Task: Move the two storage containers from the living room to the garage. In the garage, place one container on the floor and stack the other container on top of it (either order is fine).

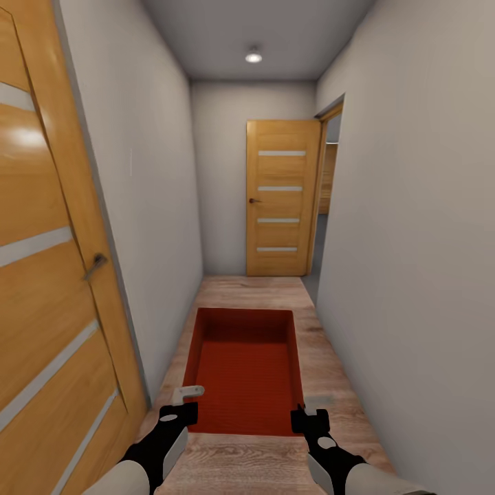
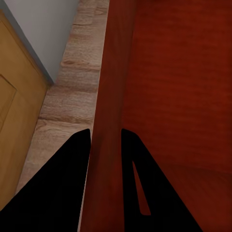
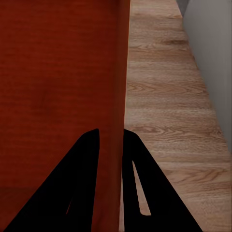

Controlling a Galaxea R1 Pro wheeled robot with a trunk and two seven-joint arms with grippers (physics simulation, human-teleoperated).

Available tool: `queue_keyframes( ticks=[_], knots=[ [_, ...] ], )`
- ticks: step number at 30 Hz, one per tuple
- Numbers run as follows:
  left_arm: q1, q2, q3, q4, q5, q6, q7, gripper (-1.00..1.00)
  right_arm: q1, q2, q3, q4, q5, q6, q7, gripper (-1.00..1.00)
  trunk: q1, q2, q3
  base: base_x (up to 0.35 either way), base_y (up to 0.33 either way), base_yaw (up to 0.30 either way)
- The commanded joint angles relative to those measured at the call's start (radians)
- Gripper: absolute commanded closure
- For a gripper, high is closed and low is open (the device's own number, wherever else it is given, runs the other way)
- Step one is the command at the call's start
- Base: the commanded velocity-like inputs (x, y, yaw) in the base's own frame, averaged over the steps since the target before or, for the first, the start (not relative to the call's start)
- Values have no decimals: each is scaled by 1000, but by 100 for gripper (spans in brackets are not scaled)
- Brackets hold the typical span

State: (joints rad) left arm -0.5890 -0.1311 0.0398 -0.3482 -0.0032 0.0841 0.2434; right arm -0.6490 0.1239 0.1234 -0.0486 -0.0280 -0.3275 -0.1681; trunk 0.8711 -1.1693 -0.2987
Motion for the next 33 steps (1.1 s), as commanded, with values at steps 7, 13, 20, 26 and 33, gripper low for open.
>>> queue_keyframes(
  ticks=[7,13,20,26,33],
  knots=[
    [0,0,14,1,3,6,5,100,-1,0,-24,-2,-7,-6,-8,100,1,-1,-1,322,0,0],
    [0,-1,14,2,3,6,5,100,-1,0,-24,-2,-7,-7,-8,100,1,-1,-1,322,0,0],
    [0,0,14,2,3,6,5,100,-1,0,-24,-2,-7,-7,-8,100,1,-1,-1,322,0,0],
    [0,1,14,3,3,6,5,100,-1,0,-24,-2,-7,-7,-7,100,1,-1,-1,322,0,0],
    [0,1,14,3,3,6,5,100,-1,0,-24,-2,-7,-7,-8,100,1,-1,-1,322,0,0]
  ],
)
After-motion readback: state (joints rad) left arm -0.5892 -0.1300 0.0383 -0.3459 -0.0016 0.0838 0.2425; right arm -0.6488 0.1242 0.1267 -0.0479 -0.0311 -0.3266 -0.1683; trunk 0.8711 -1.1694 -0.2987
